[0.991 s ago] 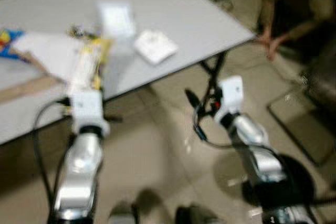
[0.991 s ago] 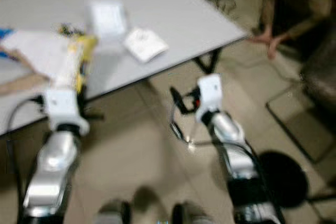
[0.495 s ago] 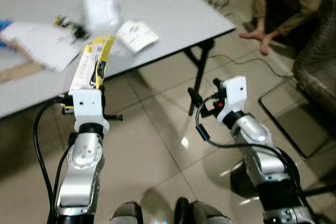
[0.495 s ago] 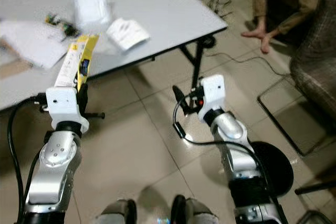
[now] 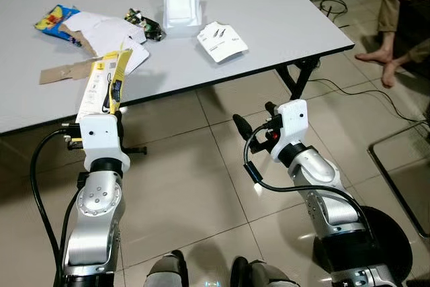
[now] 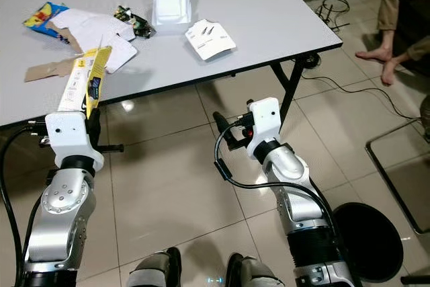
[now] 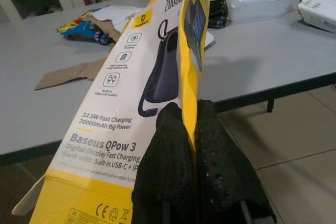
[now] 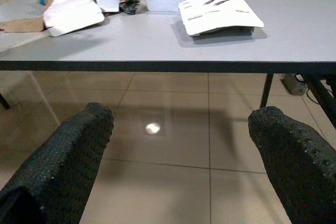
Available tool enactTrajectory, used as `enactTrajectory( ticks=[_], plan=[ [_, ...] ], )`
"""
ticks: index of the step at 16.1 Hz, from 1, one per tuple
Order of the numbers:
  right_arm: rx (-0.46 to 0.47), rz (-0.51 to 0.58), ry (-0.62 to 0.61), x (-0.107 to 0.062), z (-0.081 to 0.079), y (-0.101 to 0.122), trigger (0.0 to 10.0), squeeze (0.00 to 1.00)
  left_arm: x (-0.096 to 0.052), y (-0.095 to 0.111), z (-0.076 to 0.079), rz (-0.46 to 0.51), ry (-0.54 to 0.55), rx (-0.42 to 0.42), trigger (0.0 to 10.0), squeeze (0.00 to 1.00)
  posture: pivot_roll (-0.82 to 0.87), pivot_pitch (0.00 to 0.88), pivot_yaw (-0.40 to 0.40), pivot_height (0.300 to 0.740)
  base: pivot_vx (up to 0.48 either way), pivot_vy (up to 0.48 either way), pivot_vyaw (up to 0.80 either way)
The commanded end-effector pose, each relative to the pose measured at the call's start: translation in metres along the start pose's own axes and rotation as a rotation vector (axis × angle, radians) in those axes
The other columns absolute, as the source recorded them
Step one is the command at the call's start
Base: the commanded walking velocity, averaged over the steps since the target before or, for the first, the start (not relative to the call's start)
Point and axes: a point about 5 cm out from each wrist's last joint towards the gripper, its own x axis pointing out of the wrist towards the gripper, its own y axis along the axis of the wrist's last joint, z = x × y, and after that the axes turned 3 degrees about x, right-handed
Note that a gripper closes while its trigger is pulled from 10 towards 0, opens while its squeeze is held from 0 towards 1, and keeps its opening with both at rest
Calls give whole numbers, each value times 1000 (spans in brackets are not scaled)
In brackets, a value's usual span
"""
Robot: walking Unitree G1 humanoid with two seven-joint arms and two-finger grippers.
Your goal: Picking trash to rubbish bin
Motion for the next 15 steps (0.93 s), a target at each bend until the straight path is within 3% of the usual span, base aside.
enactTrajectory(
  ticks=[1,15],
  plan=[
    [-7,14,3,0,-1,2,10000,0,0,-1,-3,-10,7,1,10000,0,-57,184,0,740,349,0,0],
    [-40,72,-30,-1,-7,6,10000,0,2,0,-5,-19,2,9,10000,0,-50,188,11,740,438,0,0]
  ],
)
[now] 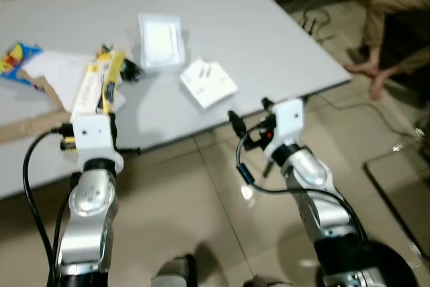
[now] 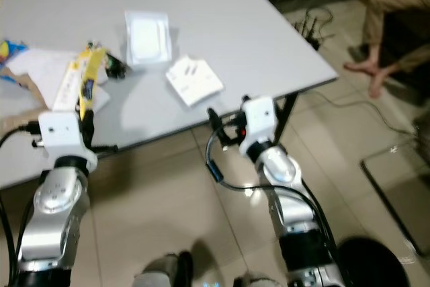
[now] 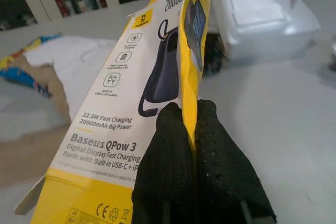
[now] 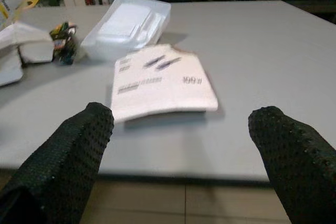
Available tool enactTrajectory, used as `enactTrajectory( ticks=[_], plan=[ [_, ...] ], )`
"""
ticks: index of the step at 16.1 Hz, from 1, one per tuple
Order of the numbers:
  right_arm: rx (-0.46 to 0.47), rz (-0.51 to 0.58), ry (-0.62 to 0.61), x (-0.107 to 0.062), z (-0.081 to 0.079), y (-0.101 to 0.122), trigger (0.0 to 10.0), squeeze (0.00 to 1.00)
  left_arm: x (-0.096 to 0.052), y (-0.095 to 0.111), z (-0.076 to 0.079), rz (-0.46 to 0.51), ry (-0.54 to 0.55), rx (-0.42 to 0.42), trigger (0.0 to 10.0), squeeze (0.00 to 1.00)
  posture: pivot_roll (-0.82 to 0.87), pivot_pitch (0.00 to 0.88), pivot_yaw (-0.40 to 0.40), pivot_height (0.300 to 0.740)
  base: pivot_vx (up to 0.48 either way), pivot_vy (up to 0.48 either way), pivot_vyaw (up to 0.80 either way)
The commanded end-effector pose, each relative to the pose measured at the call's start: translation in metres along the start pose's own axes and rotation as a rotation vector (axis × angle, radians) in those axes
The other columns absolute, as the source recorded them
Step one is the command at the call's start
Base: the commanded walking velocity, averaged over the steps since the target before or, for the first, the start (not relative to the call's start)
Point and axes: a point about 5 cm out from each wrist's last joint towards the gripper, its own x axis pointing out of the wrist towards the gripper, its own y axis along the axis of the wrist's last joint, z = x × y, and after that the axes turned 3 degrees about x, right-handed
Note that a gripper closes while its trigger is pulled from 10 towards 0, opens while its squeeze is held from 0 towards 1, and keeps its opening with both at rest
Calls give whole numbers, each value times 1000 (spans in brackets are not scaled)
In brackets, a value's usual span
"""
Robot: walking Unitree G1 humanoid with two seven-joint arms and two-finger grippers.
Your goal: Picking trash to rubbish bin
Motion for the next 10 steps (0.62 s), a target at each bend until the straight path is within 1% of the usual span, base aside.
enactTrajectory(
  ticks=[1,4,5,6,8,9,10],
  plan=[
    [-17,2,-20,-4,7,1,10000,0,-1,2,3,4,1,0,10000,0,-50,188,11,740,0,0,0],
    [3,-9,-18,-4,7,0,10000,0,-2,2,3,5,0,-2,10000,0,-48,188,12,740,0,0,0],
    [29,-14,-21,-2,8,1,10000,0,-2,2,4,6,0,0,10000,0,-48,189,12,740,0,0,0],
    [78,-20,-26,1,10,4,10000,0,-2,3,3,8,1,0,10000,0,-49,189,12,740,0,0,0],
    [146,-24,-25,8,13,10,10000,0,-2,3,3,6,6,4,10000,0,-45,188,10,740,0,0,0],
    [153,-26,-27,9,14,11,10000,0,-2,3,3,3,3,12,10000,0,-42,187,8,740,0,0,0],
    [145,-31,-33,12,16,12,10000,0,-3,1,1,-4,-11,51,10000,0,-36,187,5,740,0,0,0]
  ],
)
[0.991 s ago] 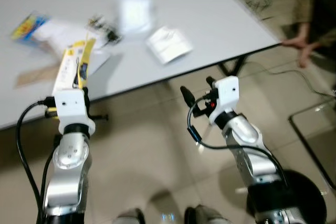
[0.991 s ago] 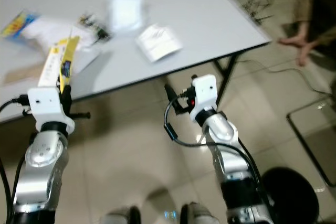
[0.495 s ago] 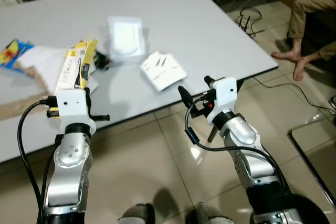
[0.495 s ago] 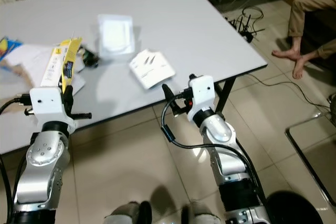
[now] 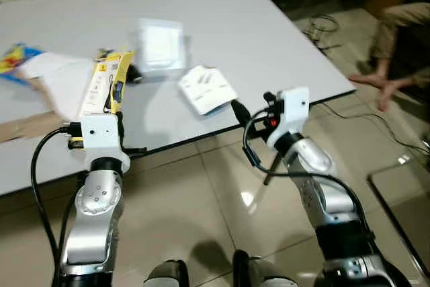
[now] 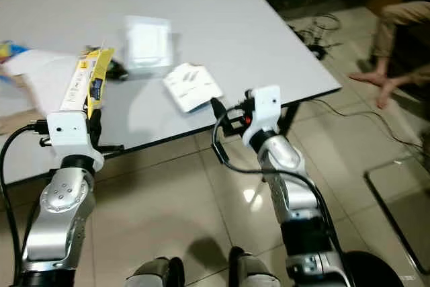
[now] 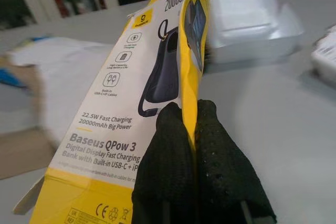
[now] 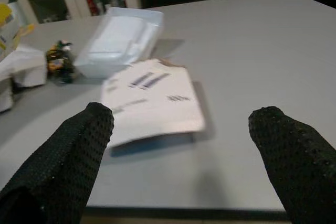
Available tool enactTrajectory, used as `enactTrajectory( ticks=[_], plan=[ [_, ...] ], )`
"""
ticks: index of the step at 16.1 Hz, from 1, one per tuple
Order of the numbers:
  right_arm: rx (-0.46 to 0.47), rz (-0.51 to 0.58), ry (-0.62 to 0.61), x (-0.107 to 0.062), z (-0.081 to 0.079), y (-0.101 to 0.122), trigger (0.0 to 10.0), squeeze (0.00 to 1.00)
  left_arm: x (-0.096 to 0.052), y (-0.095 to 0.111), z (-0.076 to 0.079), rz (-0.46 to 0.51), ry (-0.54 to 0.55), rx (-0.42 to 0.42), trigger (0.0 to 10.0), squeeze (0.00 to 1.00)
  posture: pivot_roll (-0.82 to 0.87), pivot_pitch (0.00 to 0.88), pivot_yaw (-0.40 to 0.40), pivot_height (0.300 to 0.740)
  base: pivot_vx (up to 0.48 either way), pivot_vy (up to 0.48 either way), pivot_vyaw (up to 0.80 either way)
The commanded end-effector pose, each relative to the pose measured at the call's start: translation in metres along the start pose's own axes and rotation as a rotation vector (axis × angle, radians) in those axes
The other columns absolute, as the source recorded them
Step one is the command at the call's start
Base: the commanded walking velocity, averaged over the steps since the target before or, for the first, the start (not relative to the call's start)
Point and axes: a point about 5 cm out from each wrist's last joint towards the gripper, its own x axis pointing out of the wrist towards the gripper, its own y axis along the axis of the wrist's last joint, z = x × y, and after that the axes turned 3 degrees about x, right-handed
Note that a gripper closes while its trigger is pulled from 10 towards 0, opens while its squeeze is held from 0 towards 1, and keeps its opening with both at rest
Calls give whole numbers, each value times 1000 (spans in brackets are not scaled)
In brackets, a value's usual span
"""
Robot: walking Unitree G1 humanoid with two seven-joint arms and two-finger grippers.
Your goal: Picking trash to rubbish bin
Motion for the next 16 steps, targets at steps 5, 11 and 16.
enactTrajectory(
  ticks=[5,11,16],
  plan=[
    [145,-68,-78,4,13,-9,10000,0,-16,-10,-25,-47,21,79,10000,0,14,196,9,740,0,0,0],
    [439,-90,-175,19,23,-19,10000,0,-28,-11,-27,-65,-1,82,10000,0,55,197,26,740,0,0,0],
    [493,-140,-113,27,7,-25,10000,0,-29,-9,-27,-68,-4,82,10000,0,60,199,28,740,0,0,0]
  ],
)
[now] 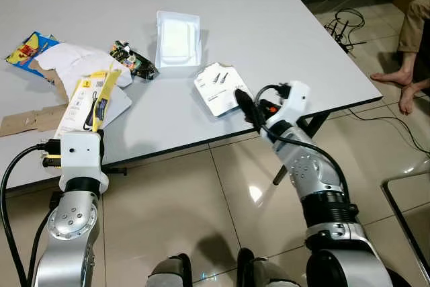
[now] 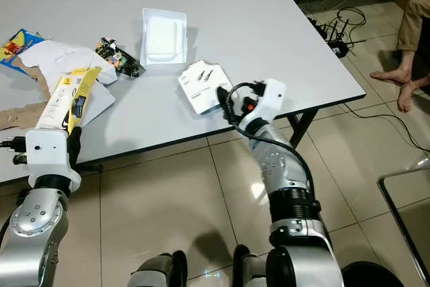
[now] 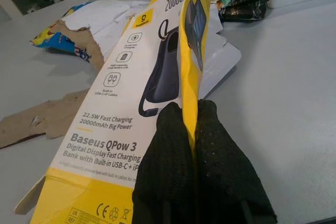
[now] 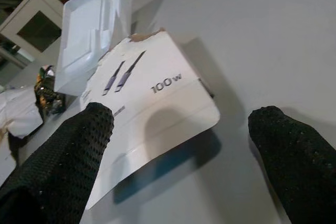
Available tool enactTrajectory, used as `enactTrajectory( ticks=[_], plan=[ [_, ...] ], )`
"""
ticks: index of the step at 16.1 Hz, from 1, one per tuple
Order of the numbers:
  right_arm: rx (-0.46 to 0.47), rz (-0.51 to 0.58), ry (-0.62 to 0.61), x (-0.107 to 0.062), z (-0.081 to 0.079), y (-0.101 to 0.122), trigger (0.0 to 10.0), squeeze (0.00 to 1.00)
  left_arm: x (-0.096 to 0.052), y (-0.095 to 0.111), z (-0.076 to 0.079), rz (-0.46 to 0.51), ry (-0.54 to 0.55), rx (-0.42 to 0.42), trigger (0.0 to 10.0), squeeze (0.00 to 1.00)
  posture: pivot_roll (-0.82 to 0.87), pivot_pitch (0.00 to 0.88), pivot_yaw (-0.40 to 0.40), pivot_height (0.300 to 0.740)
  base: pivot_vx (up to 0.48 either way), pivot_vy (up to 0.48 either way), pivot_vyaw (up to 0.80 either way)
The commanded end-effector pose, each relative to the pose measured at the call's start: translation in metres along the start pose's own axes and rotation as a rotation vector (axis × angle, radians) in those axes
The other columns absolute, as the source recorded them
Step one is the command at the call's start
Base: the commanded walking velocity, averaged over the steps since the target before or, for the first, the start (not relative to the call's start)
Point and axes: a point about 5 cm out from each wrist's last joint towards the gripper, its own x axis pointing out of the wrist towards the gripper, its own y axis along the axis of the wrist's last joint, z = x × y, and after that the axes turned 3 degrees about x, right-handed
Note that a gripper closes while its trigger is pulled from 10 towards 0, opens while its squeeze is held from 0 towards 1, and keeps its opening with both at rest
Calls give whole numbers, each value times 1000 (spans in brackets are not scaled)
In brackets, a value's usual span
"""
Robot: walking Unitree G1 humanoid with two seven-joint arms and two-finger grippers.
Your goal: Picking trash to rubbish bin
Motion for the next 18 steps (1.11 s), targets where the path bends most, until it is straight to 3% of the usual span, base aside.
enactTrajectory(
  ticks=[1,5,8,13,18],
  plan=[
    [26,-63,-6,0,1,-15,10000,0,-3,0,0,-6,-9,3,10000,0,64,198,26,740,0,0,0],
    [48,-67,3,2,-2,-18,10000,0,-4,1,1,-9,-13,-3,10000,0,68,197,28,740,0,0,0],
    [46,-65,6,0,1,-15,10000,0,-6,3,7,-5,-116,-43,10000,0,67,195,30,740,0,0,0],
    [59,-70,15,-1,1,-14,10000,0,-8,3,8,-8,-158,-50,10000,0,62,195,29,740,0,0,0],
    [87,-134,55,-5,-13,-37,10000,0,-8,4,11,-8,-169,-58,10000,0,60,200,30,740,0,0,0]
  ],
)
